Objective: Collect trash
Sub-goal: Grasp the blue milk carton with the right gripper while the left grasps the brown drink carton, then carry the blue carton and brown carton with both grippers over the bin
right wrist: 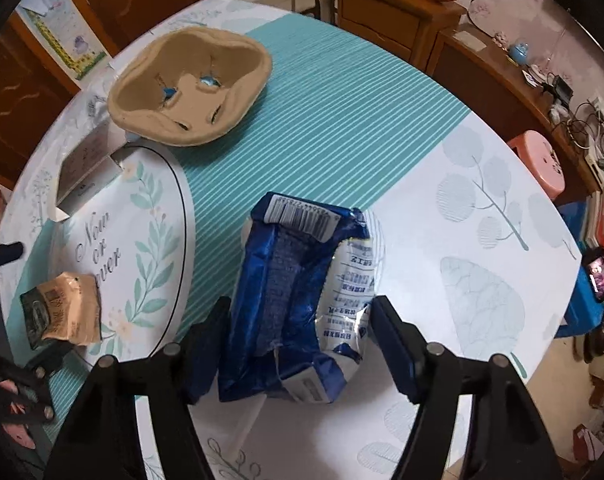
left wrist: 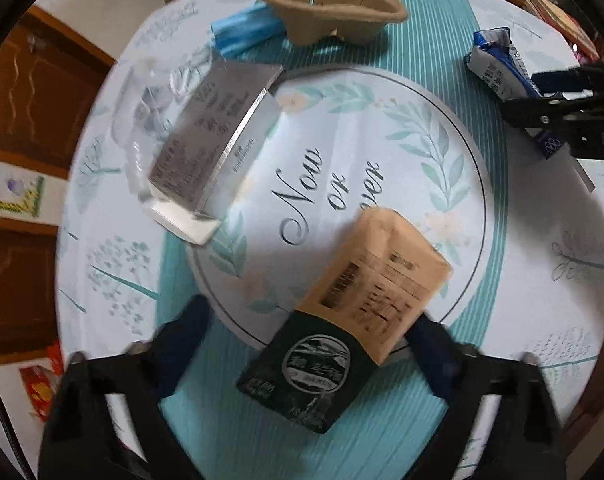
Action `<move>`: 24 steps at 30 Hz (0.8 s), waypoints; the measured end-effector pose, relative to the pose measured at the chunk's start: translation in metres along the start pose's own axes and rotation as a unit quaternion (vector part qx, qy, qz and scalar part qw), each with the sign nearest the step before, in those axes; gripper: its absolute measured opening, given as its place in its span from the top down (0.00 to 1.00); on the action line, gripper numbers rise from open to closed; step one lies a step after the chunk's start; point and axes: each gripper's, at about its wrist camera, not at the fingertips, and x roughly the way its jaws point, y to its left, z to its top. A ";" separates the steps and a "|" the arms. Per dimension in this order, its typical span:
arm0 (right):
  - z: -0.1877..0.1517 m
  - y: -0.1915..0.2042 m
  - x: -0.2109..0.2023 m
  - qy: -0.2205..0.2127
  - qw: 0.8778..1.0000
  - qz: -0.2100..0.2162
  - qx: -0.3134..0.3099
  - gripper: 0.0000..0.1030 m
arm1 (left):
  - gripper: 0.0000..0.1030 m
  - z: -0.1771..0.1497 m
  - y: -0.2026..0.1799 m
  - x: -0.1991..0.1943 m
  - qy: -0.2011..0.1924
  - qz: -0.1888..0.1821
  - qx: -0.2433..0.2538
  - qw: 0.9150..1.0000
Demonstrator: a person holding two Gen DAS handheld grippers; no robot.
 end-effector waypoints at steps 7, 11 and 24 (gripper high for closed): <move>-0.003 -0.026 -0.006 -0.002 0.995 0.091 0.047 0.37 | 0.58 -0.009 0.016 0.002 0.010 -0.068 -0.098 0.993; -0.004 -0.034 -0.012 -0.001 0.989 0.131 0.066 0.37 | 0.59 -0.018 0.012 -0.007 0.001 -0.086 -0.130 0.988; -0.029 -0.040 -0.054 0.003 0.972 0.227 0.056 0.37 | 0.59 -0.043 -0.041 -0.067 -0.060 -0.166 -0.245 0.953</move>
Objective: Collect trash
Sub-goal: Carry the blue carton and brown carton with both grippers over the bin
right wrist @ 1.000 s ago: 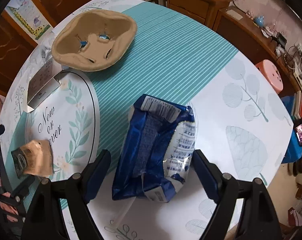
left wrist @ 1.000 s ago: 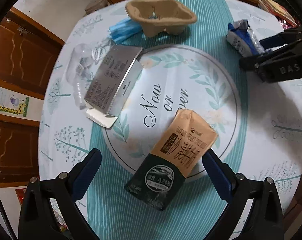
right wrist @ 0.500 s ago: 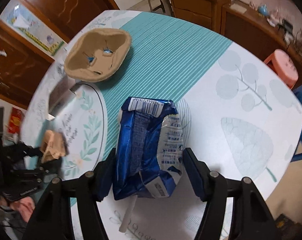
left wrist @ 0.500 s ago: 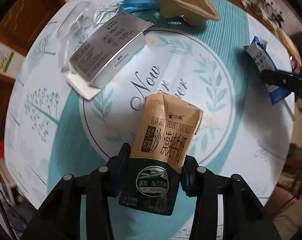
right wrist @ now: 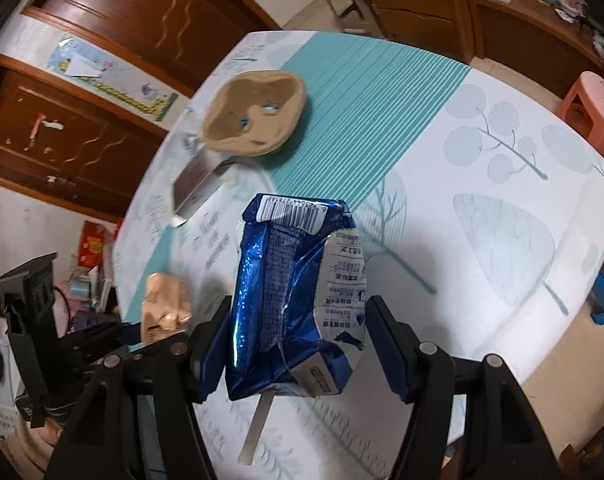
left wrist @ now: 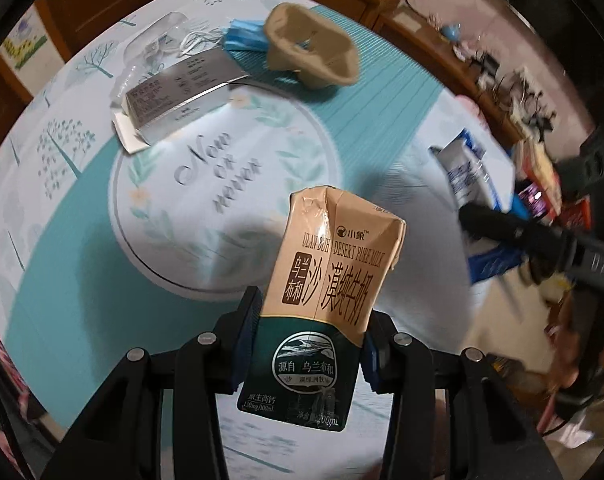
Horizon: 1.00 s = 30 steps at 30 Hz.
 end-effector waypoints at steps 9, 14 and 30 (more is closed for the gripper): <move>-0.036 -0.025 -0.041 0.024 0.998 0.047 -0.031 0.37 | 0.59 -0.040 -0.079 -0.009 -0.037 -0.016 -0.043 0.998; -0.057 -0.057 -0.065 0.050 0.995 0.069 -0.058 0.37 | 0.59 -0.073 -0.126 -0.010 -0.048 -0.016 -0.075 0.996; -0.126 -0.172 -0.081 0.150 0.982 0.061 -0.099 0.37 | 0.59 -0.177 -0.232 0.068 -0.015 0.016 -0.167 0.986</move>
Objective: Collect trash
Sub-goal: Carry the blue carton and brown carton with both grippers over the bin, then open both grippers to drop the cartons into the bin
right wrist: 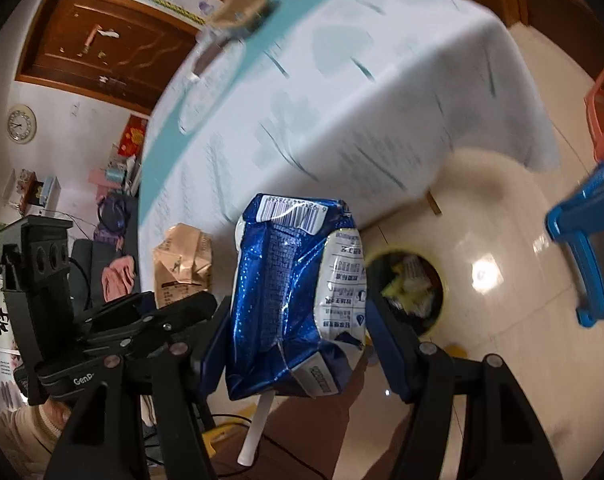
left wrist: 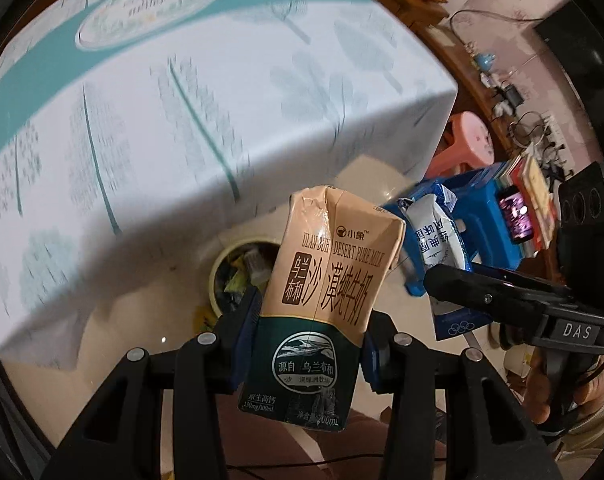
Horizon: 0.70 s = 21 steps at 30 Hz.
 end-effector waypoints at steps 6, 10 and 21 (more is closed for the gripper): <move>-0.021 -0.030 0.044 0.044 0.998 -0.016 0.029 0.37 | 0.59 -0.028 0.004 0.050 0.022 0.020 -0.019 0.999; -0.030 -0.049 0.090 0.072 0.996 -0.042 0.041 0.37 | 0.58 -0.042 0.015 0.091 0.031 0.029 -0.027 0.999; -0.046 -0.106 0.220 0.110 0.988 -0.097 0.039 0.37 | 0.44 -0.060 0.059 0.227 0.034 0.045 -0.060 0.997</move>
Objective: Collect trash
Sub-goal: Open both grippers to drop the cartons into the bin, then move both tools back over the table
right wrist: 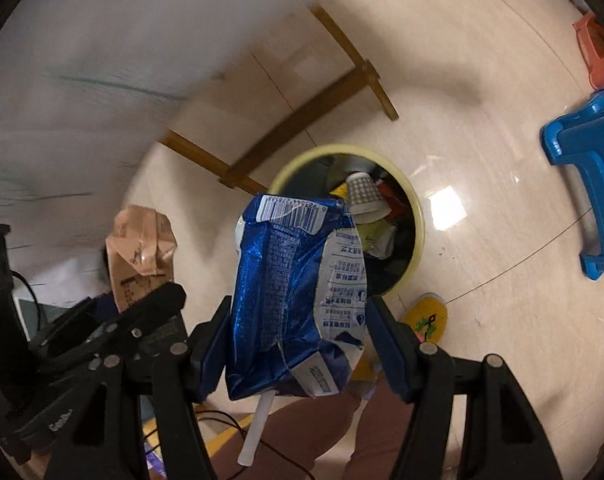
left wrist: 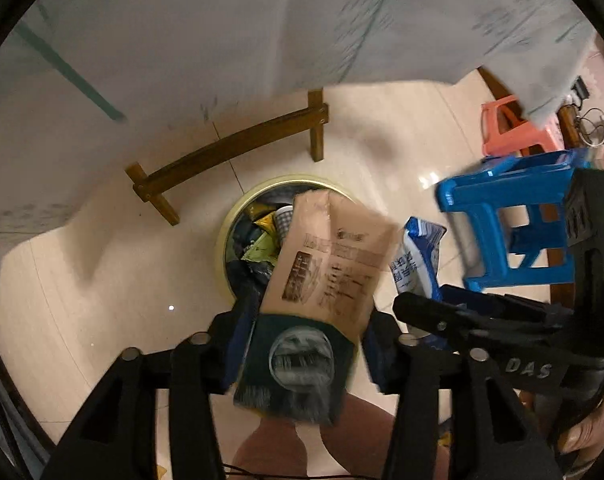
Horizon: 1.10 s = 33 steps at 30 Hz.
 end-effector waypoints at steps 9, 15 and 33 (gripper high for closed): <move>0.011 -0.022 0.072 0.006 1.000 -0.022 0.011 0.36 | 0.09 -0.006 0.035 0.057 -0.011 0.027 -0.007 1.000; 0.017 -0.014 0.082 0.001 1.000 -0.018 0.002 0.29 | 0.06 -0.010 0.052 0.058 -0.028 0.044 -0.032 0.998; -0.004 0.014 0.009 -0.074 0.997 -0.030 -0.014 0.17 | 0.05 -0.027 0.040 -0.027 -0.068 0.051 -0.037 0.996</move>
